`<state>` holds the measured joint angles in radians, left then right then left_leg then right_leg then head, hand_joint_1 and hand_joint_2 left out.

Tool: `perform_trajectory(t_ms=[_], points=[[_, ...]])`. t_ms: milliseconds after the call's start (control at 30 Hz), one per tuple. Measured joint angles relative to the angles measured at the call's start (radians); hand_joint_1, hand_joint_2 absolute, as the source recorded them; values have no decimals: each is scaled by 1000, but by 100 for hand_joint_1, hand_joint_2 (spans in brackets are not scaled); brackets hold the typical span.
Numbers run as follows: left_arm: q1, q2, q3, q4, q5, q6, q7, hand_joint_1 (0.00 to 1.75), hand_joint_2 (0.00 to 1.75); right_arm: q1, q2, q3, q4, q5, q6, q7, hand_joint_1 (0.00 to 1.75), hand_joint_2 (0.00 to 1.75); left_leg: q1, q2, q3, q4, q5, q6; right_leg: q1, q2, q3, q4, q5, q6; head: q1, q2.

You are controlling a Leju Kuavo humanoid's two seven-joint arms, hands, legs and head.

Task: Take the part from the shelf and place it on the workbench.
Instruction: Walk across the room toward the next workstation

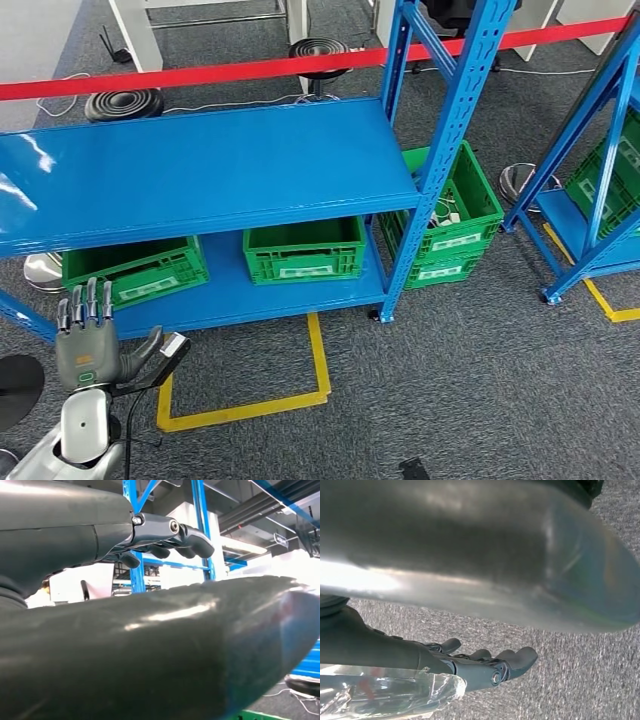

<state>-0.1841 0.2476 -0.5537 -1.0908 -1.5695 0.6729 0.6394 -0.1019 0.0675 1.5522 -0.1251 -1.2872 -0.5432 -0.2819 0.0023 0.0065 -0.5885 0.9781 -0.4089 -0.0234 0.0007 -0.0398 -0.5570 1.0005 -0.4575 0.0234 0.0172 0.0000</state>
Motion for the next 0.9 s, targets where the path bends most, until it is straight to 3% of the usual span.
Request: perform_trajectory(t_ms=[467, 667, 733, 833, 867, 900], points=[[0, 0, 0, 0, 0, 0, 0, 0, 0, 0, 0, 0, 0, 24, -15, 9, 0, 0, -1, 0, 0, 2, 1, 6, -2, 0, 0, 0, 2, 8, -1, 0], [0, 3, 2, -1, 0, 0, 0, 0, 0, -1, 0, 0, 0, 29, -20, 12, 0, 0, -7, -3, 0, -3, 1, 22, -10, -4, 0, -1, 1, 22, -1, 0], [-1, 4, 2, -5, 0, 0, 0, 0, 0, -2, 0, 0, 0, 25, -21, 10, 0, 0, 0, -6, 6, -13, 6, 30, -10, 10, -19, 39, -27, 28, 2, 0], [-1, 4, 2, -7, 0, 0, 0, 0, 0, 0, 0, 0, 0, 20, -21, 8, 0, 0, 5, -12, 8, -16, 7, 34, -12, 34, -113, 227, -112, 33, 8, 0], [0, 4, 1, -7, 0, 0, 0, 0, 0, 2, 0, 0, 0, 19, -21, 8, 0, 0, 5, -14, 9, -16, 6, 34, -13, 36, -140, 275, -124, 35, 8, 0], [1, 4, 1, -7, 0, 0, 0, 0, 0, 4, 0, 0, 0, 19, -21, 8, 0, 0, 6, -18, 9, -15, 5, 33, -14, 36, -151, 288, -117, 37, 8, 0]])
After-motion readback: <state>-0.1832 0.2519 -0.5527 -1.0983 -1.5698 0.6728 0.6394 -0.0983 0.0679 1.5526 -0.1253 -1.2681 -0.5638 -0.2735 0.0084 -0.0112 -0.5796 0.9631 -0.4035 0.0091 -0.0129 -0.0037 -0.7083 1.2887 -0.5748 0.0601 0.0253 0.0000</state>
